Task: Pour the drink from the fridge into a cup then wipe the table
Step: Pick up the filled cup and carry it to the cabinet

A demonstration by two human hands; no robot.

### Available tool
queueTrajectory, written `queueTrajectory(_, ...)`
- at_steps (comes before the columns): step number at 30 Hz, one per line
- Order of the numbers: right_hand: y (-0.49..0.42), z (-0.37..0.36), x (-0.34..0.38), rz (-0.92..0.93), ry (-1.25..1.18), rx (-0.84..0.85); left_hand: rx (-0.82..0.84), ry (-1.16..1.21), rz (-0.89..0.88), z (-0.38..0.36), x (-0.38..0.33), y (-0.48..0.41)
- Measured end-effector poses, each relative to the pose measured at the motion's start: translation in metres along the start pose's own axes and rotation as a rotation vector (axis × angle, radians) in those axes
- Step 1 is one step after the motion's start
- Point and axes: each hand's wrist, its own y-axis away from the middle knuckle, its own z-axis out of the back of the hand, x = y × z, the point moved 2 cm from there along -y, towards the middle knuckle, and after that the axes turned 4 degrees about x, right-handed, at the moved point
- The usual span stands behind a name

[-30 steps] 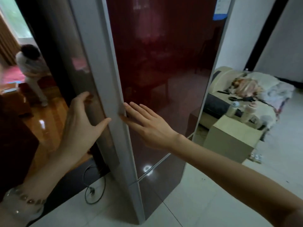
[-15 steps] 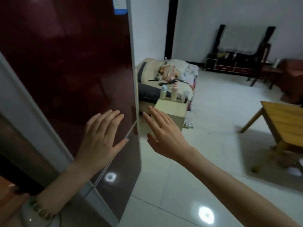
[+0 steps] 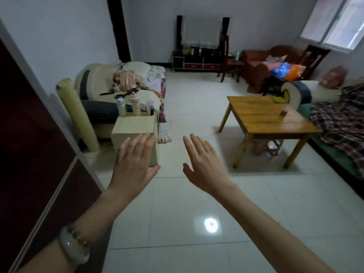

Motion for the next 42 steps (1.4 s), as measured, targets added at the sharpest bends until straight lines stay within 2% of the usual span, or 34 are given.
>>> queueTrajectory(10,0.059,0.022,-0.160,-0.242,0.077,-0.009,-0.015,0.079,-0.149,-0.054,-0.164,-0.089)
queueTrajectory(25,0.142,0.049,-0.335,-0.656,0.150,-0.044,0.051,0.260,-0.442,-0.108,-0.362,-0.200)
queueTrajectory(42,0.091,0.036,-0.585,-0.855,0.141,-0.026,0.055,0.355,-0.635,-0.228,-0.523,-0.409)
